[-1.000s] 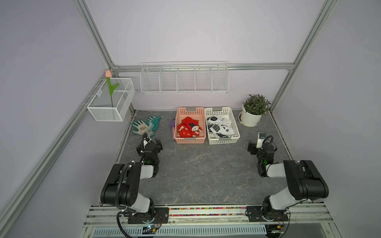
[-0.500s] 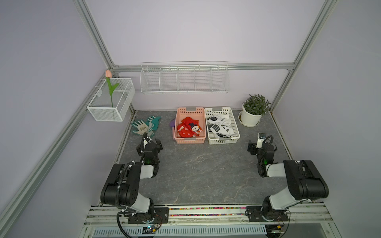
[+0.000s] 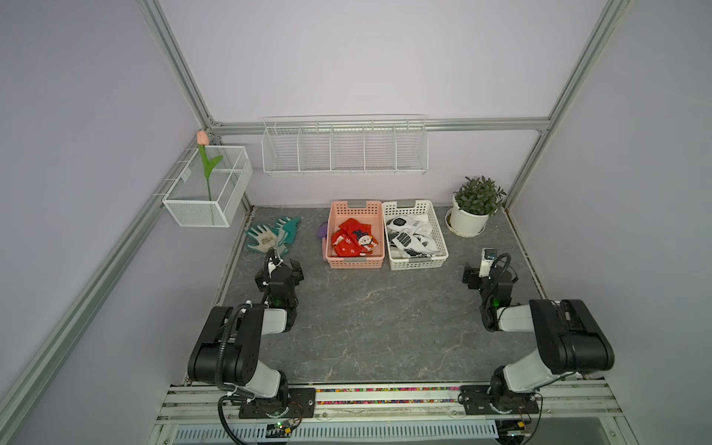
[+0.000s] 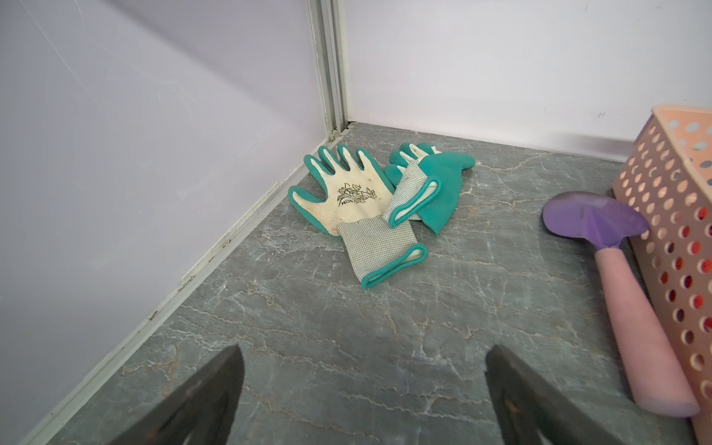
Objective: Sort the socks into the basket by color
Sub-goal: Reset both arms
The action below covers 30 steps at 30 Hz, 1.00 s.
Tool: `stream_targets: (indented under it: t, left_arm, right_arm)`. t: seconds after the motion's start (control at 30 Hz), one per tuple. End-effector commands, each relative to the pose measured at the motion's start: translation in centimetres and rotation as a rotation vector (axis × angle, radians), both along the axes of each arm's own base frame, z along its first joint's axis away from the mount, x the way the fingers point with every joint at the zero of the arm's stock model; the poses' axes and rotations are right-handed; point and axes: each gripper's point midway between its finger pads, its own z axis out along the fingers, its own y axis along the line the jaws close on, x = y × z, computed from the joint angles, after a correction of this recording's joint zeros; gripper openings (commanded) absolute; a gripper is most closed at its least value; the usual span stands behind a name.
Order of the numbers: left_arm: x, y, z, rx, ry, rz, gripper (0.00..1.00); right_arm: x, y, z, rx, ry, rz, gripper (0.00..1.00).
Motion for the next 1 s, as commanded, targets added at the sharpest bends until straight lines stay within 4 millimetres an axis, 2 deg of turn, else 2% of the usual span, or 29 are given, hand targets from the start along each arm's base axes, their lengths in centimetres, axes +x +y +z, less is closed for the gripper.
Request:
stream_targets:
  t: [0.0,0.8,0.9,0.97]
  left_arm:
    - [0.6,0.1,1.0,0.006,-0.021,0.001,1.00]
    - [1.0,0.3,0.7,-0.022,-0.007,-0.025,1.00]
    - [0.8,0.0,0.8,-0.019,-0.016,-0.046,1.00]
    - [-0.1,-0.3,1.0,-0.019,-0.052,-0.072,1.00]
  right_arm:
    - [0.1,0.2,0.7,0.014,-0.026,0.007,0.89]
    - [0.1,0.2,0.7,0.014,-0.026,0.006,0.89]
    - [0.1,0.2,0.7,0.014,-0.026,0.007,0.89]
    - [0.1,0.2,0.7,0.014,-0.025,0.007,0.89]
